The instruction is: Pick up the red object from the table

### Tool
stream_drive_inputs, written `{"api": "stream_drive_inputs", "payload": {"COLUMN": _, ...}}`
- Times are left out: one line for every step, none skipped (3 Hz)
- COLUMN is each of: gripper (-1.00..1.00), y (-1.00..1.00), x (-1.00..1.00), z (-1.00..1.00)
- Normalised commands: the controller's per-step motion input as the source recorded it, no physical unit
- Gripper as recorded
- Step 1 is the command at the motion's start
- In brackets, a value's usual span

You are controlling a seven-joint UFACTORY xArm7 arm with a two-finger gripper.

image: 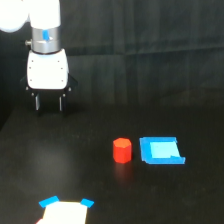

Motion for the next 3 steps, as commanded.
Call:
{"api": "stream_drive_inputs", "payload": {"gripper": 1.00, "y": -1.00, "x": 0.97, "z": -0.73}}
{"api": "stream_drive_inputs", "payload": {"gripper": 0.87, "y": -1.00, "x": 1.00, "z": -0.51}}
{"api": "stream_drive_inputs", "payload": {"gripper": 1.00, "y": -0.67, "x": 1.00, "z": 0.44}}
